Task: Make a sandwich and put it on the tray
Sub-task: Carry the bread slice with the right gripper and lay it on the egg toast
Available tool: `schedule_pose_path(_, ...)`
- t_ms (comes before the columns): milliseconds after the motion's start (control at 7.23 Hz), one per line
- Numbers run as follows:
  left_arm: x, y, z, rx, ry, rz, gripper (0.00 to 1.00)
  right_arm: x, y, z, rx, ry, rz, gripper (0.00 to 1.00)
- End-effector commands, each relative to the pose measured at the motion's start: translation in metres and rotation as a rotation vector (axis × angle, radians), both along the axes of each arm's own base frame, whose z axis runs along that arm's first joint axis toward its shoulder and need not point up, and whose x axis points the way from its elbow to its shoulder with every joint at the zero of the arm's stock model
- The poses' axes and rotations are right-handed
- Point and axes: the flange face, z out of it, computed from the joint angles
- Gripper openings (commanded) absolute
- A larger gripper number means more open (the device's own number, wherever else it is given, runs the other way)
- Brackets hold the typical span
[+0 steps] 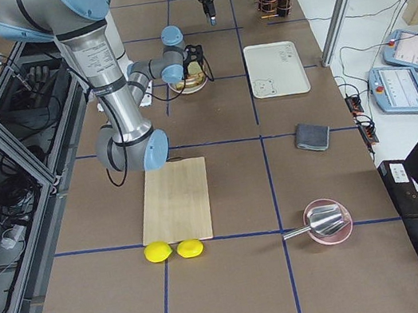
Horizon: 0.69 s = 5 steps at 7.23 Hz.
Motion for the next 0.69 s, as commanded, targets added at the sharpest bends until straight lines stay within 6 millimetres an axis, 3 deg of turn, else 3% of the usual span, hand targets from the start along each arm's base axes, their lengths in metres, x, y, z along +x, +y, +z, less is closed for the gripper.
schedule_pose_path(0,0.001,0.0,0.0,-0.001,0.001,0.002,1.0,-0.003,0.002,0.003,-0.007,0.023,-0.003,0.0)
schedule_pose_path(138,0.001,0.0,0.0,-0.001,0.0,0.0,1.0,-0.006,0.004,0.004,-0.009,0.027,-0.002,0.25)
schedule_pose_path(277,0.001,-0.001,0.0,-0.001,0.0,0.0,1.0,-0.005,0.004,0.004,-0.009,0.027,0.0,0.73)
schedule_pose_path(415,0.005,0.0,0.001,-0.005,-0.003,0.006,1.0,-0.004,0.003,0.003,-0.01,0.024,0.002,1.0)
schedule_pose_path(553,0.011,0.002,0.003,-0.005,-0.003,0.015,1.0,0.007,-0.007,-0.005,-0.009,0.007,0.017,1.0)
